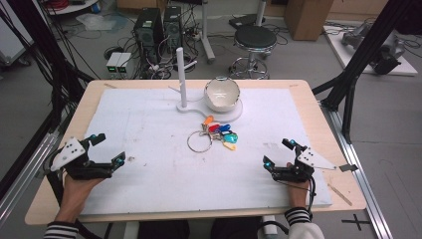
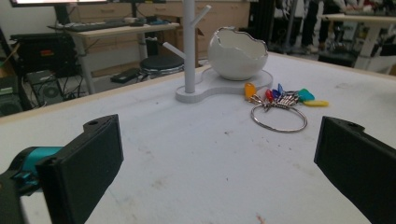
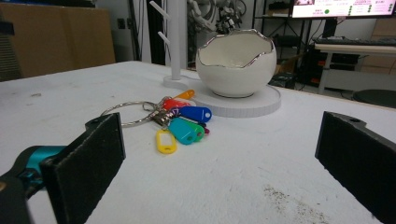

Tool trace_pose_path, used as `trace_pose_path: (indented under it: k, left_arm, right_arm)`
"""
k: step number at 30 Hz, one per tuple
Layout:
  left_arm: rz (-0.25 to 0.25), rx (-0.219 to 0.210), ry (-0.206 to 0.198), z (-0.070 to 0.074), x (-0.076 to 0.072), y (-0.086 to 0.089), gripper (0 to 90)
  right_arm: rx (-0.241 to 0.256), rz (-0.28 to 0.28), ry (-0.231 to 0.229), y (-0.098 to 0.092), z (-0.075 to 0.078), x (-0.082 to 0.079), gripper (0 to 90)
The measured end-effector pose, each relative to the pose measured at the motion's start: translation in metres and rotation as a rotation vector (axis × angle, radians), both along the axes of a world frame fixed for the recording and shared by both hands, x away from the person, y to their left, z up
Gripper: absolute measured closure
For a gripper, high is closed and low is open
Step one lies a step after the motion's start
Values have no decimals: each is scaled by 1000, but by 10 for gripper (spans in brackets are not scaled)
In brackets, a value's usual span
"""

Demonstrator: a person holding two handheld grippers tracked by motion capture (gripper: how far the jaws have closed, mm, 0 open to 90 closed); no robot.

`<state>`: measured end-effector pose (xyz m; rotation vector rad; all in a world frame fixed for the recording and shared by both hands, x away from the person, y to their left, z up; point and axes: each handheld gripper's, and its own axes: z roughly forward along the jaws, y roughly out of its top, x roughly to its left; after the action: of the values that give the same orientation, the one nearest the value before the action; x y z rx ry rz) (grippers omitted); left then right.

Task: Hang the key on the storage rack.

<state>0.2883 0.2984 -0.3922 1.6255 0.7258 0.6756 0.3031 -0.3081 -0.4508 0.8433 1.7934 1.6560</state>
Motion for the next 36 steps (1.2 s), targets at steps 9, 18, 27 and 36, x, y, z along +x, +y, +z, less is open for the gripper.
trace_pose_path:
  k: [9,18,27,36]
  left_arm:
    - [-122,136,35,51,28,-25,17]
    - [-284,293,111,90,60,-67,17]
    - [-396,419,191,106,89,-108,17]
    - [-462,522,273,101,111,-148,17]
  right_arm:
    - [-1,-4,0,0,0,0,10]
    - [-3,-3,-4,0,0,1,10]
    - [-3,-2,-4,0,0,0,10]
    - [-2,-3,-4,0,0,1,10]
